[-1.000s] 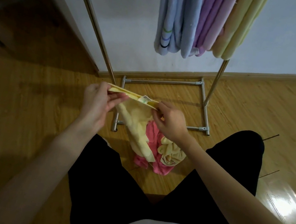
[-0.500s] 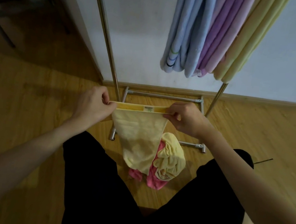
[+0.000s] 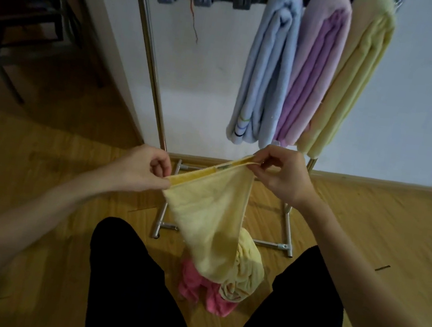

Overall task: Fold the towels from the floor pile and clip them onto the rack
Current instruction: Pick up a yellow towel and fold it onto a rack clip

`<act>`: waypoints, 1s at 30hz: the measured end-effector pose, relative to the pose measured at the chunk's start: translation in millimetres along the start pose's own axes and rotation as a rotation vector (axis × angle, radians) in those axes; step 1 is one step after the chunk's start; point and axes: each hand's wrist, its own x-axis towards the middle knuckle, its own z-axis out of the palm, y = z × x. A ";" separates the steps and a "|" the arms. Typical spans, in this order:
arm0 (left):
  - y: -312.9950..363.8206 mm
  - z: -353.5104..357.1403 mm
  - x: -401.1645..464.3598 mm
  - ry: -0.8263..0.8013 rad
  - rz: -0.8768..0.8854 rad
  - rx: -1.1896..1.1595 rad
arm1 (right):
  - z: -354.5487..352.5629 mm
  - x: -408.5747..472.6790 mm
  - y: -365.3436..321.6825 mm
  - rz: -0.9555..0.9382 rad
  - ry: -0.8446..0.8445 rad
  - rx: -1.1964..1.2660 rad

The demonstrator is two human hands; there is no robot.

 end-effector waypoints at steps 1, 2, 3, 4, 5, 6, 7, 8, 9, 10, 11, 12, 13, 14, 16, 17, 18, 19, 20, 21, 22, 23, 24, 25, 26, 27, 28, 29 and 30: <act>0.2 -3.6 0.3 0.046 0.025 0.000 | -1.8 1.5 -0.7 -0.004 -0.006 0.006; 1.4 -7.2 0.3 0.093 0.050 -0.009 | -3.4 2.5 -2.1 -0.009 -0.007 0.019; 2.2 -11.1 0.4 0.135 0.073 -0.024 | -5.1 3.4 -4.2 -0.013 0.000 0.038; 3.8 -14.2 0.7 0.165 0.090 -0.029 | -6.8 4.3 -6.1 -0.012 0.011 0.062; 5.2 -16.2 1.8 0.188 0.102 -0.014 | -8.8 5.6 -8.1 -0.012 0.024 0.084; 7.4 -17.1 3.0 0.201 0.111 0.016 | -11.1 7.1 -10.1 -0.021 0.035 0.103; 9.2 -17.2 4.6 0.205 0.119 0.043 | -13.3 8.5 -11.7 -0.038 0.042 0.119; 11.5 -16.5 5.8 0.198 0.129 0.060 | -15.2 9.4 -13.3 -0.059 0.047 0.135; 13.2 -15.3 6.9 0.186 0.143 0.071 | -16.9 9.9 -14.9 -0.076 0.051 0.151; 14.9 -14.0 7.6 0.176 0.160 0.081 | -18.2 10.0 -16.0 -0.083 0.055 0.164; 15.9 -12.9 8.6 0.175 0.175 0.091 | -19.4 9.9 -16.7 -0.079 0.058 0.168; 17.1 -12.5 9.7 0.182 0.187 0.098 | -20.4 9.9 -16.5 -0.069 0.061 0.158; 18.0 -13.0 11.2 0.195 0.196 0.099 | -21.5 9.7 -15.8 -0.060 0.059 0.137; 19.1 -13.9 12.8 0.210 0.206 0.097 | -22.5 9.4 -15.2 -0.056 0.051 0.111; 20.2 -16.5 17.1 0.226 0.224 0.088 | -24.7 8.4 -14.6 -0.057 0.035 0.075; 20.4 -17.9 19.0 0.218 0.228 0.080 | -25.8 7.6 -14.8 -0.051 0.032 0.074; 20.9 -19.4 20.7 0.198 0.230 0.070 | -27.1 6.8 -15.2 -0.040 0.033 0.086; 21.6 -20.7 21.8 0.167 0.234 0.059 | -28.6 6.2 -15.6 -0.030 0.031 0.102; 22.5 -22.2 22.6 0.126 0.239 0.046 | -30.1 5.8 -15.4 -0.023 0.027 0.115; 23.6 -23.4 23.3 0.079 0.253 0.028 | -31.4 5.6 -15.5 -0.018 0.018 0.120; 25.1 -23.8 23.4 0.035 0.276 0.008 | -32.1 5.6 -15.5 -0.014 0.009 0.118; 26.7 -23.2 23.2 -0.003 0.306 -0.018 | -32.3 5.7 -15.8 -0.010 0.002 0.110; 28.9 -21.6 21.9 -0.035 0.337 -0.047 | -32.3 6.0 -16.3 -0.005 0.000 0.103; 30.7 -19.2 20.7 -0.060 0.363 -0.063 | -32.0 6.5 -16.4 0.002 0.003 0.100; 32.9 -16.5 19.0 -0.073 0.387 -0.056 | -31.3 7.1 -16.3 0.011 0.010 0.101; 34.7 -13.9 17.1 -0.083 0.417 -0.027 | -30.3 7.9 -15.7 0.019 0.020 0.104; 36.6 -11.2 15.3 -0.096 0.459 0.010 | -29.0 8.9 -14.4 0.026 0.031 0.102; 38.0 -8.5 14.3 -0.122 0.506 0.049 | -27.6 9.8 -13.3 0.033 0.044 0.099; 39.5 -6.0 13.4 -0.159 0.544 0.087 | -25.7 10.5 -12.0 0.041 0.056 0.096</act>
